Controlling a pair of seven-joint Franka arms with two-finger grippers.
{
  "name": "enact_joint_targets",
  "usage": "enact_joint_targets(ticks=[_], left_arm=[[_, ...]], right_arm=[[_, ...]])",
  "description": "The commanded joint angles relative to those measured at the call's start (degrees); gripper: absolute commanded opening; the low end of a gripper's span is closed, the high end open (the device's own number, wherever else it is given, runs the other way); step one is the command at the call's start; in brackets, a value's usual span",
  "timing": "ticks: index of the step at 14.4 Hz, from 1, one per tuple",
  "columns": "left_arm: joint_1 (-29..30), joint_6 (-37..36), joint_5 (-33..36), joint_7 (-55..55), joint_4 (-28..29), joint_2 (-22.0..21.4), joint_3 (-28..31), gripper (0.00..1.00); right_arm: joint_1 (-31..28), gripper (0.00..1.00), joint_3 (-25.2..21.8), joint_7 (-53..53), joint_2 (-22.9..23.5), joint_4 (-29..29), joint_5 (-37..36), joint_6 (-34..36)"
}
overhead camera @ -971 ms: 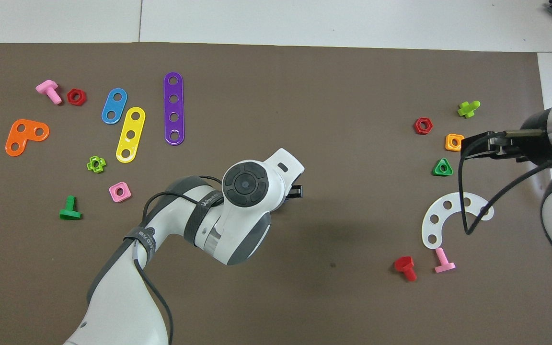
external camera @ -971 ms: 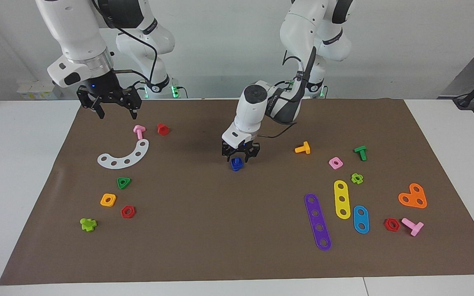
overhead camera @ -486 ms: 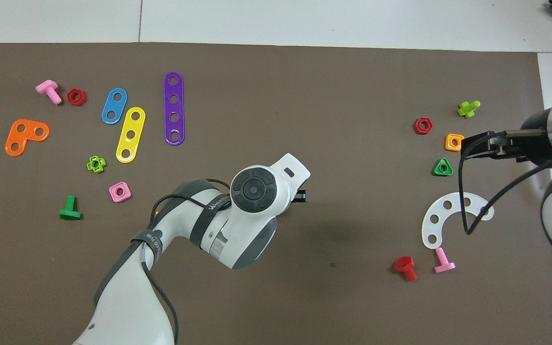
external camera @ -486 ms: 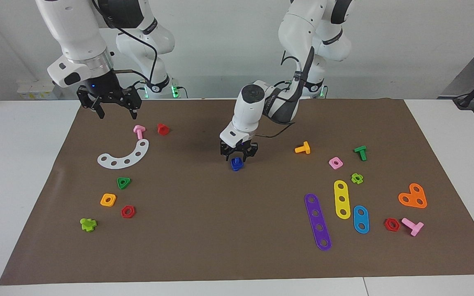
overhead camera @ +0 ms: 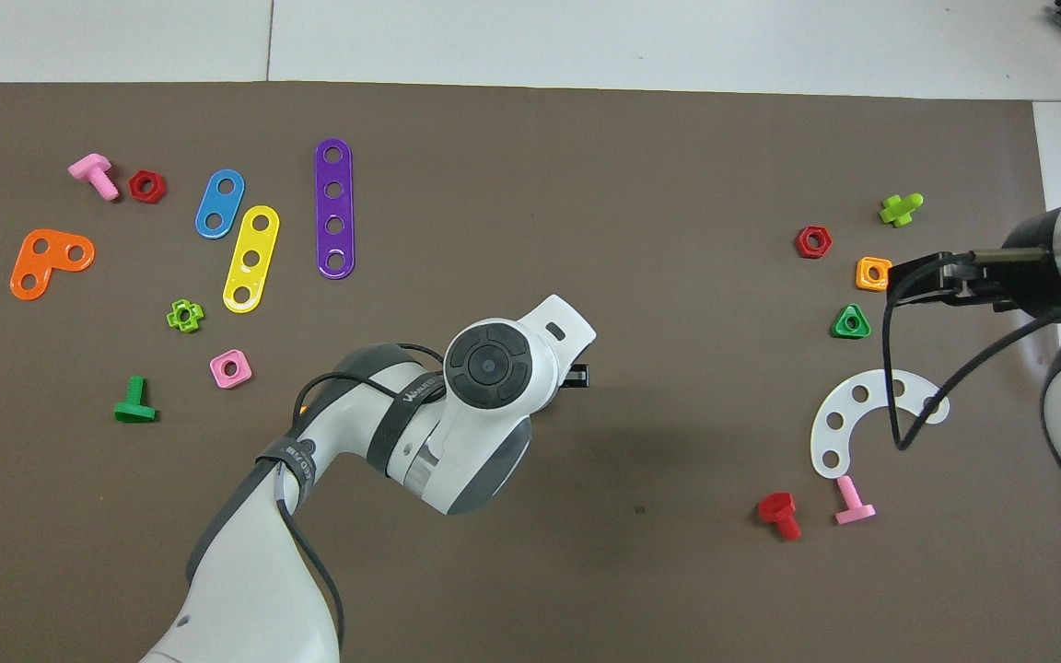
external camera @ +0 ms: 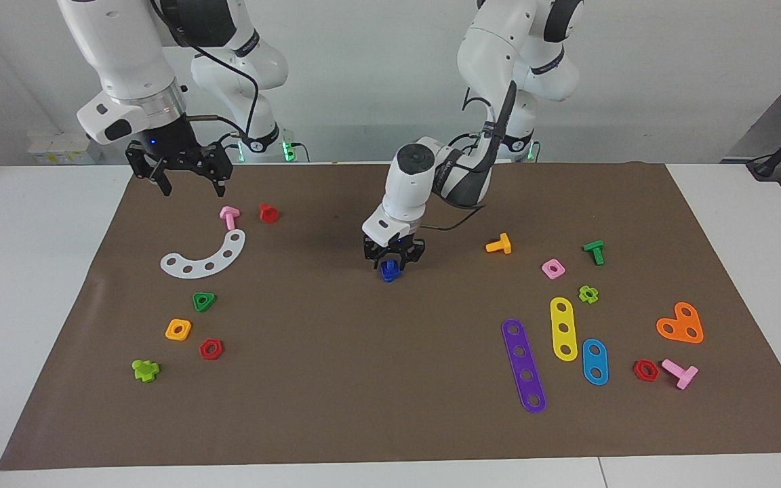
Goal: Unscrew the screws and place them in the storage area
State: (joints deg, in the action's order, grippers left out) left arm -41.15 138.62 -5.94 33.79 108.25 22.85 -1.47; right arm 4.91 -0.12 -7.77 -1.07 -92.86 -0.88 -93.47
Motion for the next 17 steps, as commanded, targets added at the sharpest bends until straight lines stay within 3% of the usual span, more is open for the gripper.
enact_joint_targets(ticks=[1,3,5,7,9,13,17], left_arm=[[-1.22,1.12,1.54,1.36,0.38,0.09,1.12,0.56],[-1.22,1.04,1.46,1.36,0.38,0.09,1.12,0.41],[-0.95,0.95,1.46,1.36,0.30,0.09,1.03,0.15],[-0.60,0.16,1.37,1.36,-0.40,0.09,1.03,0.00],[-0.25,-4.03,1.11,1.45,-2.59,0.09,1.03,0.00],[1.50,-18.45,0.05,8.29,-14.44,0.80,1.12,0.00],[7.03,-24.17,-1.01,8.40,-15.44,-4.47,1.21,0.00]], right_arm=[[-0.69,1.00,0.12,1.53,-1.30,-1.18,1.41,0.57],[-0.51,1.00,0.12,1.44,-1.30,-1.18,1.41,0.57],[-0.43,1.00,0.21,1.36,-1.30,-1.18,1.41,0.48],[-0.25,1.00,0.12,1.10,-1.30,-1.18,1.41,0.48],[-0.16,1.00,0.12,1.09,-1.30,-1.18,1.41,0.40],[-0.07,1.00,0.21,0.92,-1.30,-1.27,1.41,-0.13],[0.10,1.00,0.73,0.74,-1.47,-2.32,1.41,-1.35]])
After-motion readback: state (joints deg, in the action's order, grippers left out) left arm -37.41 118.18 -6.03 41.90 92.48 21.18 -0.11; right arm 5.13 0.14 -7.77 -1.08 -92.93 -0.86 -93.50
